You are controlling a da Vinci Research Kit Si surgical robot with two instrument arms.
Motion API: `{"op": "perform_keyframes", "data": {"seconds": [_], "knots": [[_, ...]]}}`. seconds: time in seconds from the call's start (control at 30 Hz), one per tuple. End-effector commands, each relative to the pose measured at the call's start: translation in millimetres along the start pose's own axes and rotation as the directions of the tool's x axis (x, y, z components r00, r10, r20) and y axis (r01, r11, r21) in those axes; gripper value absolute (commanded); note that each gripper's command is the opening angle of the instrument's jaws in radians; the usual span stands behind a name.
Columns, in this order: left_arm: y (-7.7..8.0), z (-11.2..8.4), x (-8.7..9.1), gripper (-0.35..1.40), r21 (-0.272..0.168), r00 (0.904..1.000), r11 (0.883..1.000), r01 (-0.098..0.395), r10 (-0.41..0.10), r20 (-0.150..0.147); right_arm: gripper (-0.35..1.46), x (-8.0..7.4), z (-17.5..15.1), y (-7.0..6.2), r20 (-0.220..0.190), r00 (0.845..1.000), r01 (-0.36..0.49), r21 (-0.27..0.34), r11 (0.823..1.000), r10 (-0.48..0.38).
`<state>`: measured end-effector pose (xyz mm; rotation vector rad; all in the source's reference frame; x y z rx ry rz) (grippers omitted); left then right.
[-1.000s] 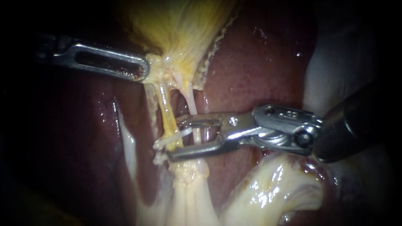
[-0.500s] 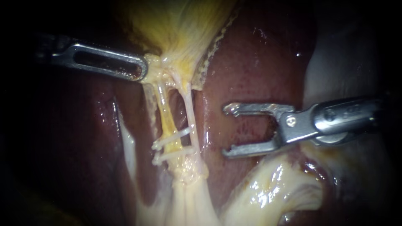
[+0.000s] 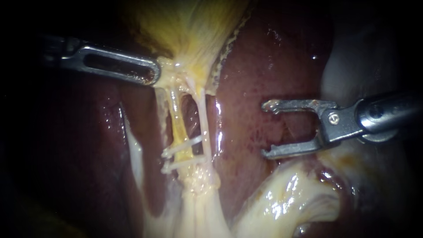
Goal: Going back second clip left tube
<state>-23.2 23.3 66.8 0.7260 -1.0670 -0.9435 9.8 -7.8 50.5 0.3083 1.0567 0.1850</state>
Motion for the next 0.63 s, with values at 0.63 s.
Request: {"op": "perform_keyframes", "data": {"seconds": [0.63], "knots": [[1.0,2.3,1.1,-0.35,-0.005,0.9999,1.0,-0.01,0.01,0.004,0.5,0.5,0.2,-0.5,-0.003,1.0,0.006,0.018,1.0,-0.006]]}}
